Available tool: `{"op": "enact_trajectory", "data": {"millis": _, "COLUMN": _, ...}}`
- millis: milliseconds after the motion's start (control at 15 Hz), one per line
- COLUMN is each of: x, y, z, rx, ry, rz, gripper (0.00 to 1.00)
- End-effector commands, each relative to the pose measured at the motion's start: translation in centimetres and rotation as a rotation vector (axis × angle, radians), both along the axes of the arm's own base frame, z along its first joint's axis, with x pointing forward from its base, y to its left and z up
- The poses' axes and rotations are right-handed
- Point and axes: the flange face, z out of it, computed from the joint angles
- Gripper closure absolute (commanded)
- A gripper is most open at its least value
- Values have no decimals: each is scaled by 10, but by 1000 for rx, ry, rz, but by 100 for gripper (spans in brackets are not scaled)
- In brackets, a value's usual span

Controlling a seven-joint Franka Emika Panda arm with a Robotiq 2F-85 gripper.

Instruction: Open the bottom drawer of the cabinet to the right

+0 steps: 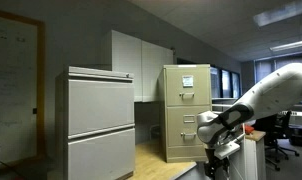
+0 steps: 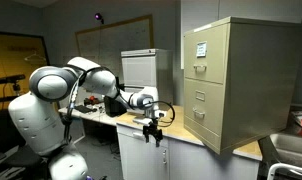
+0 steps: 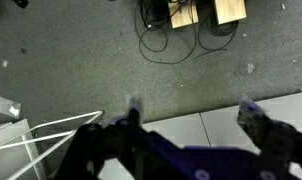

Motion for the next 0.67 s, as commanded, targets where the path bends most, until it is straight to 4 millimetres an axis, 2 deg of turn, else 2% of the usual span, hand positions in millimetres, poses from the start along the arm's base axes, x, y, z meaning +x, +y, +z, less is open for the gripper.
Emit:
{"op": "enact_trajectory", "data": {"millis": 0, "x": 0, "y": 0, "z": 0, "rx": 0, "ry": 0, "rz": 0, "gripper": 0}}
{"op": "enact_trajectory", "data": {"millis": 467, "x": 1, "y": 0, "z": 1, "rx": -1, "ry": -3, "rz": 0, "gripper": 0}}
{"op": "enact_trajectory", "data": {"millis": 600, "x": 6, "y": -7, "z": 12, "rx": 6, "ry": -29, "rz": -6, "gripper": 0}}
